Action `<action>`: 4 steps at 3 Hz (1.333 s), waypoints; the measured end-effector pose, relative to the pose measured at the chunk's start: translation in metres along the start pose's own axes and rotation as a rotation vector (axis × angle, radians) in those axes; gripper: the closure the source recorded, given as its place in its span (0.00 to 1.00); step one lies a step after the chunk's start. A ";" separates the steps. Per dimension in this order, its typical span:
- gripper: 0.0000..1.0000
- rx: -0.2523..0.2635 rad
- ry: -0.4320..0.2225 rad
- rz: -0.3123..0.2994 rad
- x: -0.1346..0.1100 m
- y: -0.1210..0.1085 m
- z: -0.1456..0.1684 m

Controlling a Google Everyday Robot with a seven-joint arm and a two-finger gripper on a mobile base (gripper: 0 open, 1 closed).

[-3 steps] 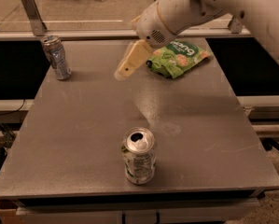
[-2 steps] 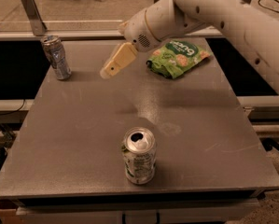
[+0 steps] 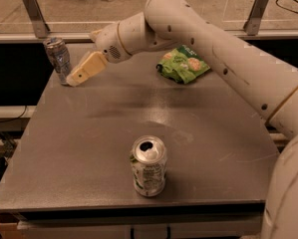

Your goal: Pick redbull can

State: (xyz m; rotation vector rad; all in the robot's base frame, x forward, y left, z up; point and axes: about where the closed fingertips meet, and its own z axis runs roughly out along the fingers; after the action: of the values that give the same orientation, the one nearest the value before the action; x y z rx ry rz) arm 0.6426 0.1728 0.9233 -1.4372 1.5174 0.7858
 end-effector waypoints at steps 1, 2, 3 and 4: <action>0.00 0.006 -0.056 -0.012 -0.005 -0.002 0.039; 0.00 0.022 -0.097 -0.018 -0.007 -0.008 0.065; 0.00 0.013 -0.125 -0.011 -0.008 -0.008 0.087; 0.17 -0.010 -0.151 -0.006 -0.011 -0.005 0.103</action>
Offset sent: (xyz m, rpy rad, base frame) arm 0.0332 0.0842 -0.0297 0.1437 -0.0632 -0.0165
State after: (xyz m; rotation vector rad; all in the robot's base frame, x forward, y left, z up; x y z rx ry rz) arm 0.6648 0.2688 0.8914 -1.3577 1.3959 0.8795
